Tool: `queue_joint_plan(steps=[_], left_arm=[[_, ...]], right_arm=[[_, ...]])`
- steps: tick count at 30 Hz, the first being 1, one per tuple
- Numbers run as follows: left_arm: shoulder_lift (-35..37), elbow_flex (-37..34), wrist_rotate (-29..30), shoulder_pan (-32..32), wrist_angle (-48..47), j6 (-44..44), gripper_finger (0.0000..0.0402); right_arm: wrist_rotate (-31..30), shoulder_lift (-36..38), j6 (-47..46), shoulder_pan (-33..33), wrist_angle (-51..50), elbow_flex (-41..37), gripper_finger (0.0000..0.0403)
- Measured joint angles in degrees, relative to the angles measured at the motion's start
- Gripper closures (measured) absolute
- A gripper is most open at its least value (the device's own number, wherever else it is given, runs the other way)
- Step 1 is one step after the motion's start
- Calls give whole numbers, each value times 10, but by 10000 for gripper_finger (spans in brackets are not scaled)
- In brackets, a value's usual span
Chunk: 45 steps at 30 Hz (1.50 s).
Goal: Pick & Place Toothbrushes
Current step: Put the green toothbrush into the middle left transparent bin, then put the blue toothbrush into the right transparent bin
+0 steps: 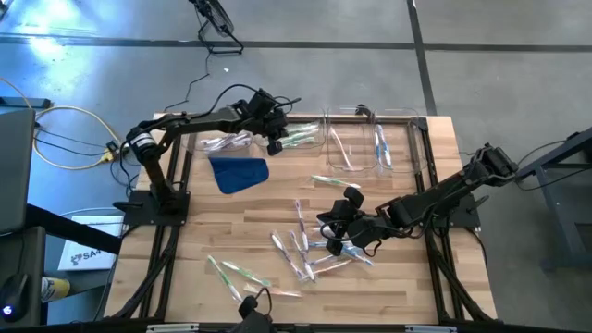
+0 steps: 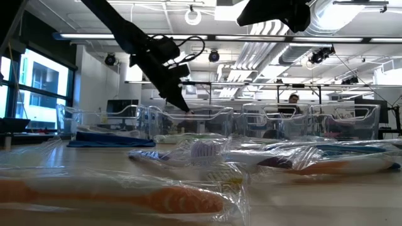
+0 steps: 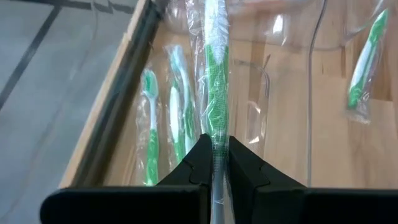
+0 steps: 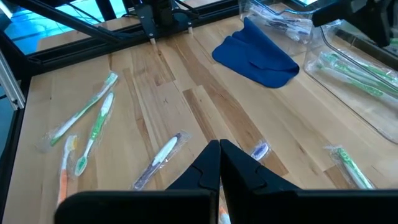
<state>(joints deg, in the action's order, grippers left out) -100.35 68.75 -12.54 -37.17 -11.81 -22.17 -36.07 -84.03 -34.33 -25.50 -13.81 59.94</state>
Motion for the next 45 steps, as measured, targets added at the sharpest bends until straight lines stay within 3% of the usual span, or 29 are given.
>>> queue_joint_plan(steps=[12,22,27,40,45], left_arm=[[-8,0,0,0,-4,5,379],[-8,0,5,0,-6,16,275],[-8,0,11,0,-4,12,246],[8,-1,23,0,-27,-67,241],[36,-1,32,7,-38,-89,262]], right_arm=[[0,0,-1,0,-4,0,400],[0,0,-1,0,-5,0,400],[0,0,-5,0,-5,0,400],[0,0,-5,0,-5,0,400],[0,0,-6,0,-5,0,400]])
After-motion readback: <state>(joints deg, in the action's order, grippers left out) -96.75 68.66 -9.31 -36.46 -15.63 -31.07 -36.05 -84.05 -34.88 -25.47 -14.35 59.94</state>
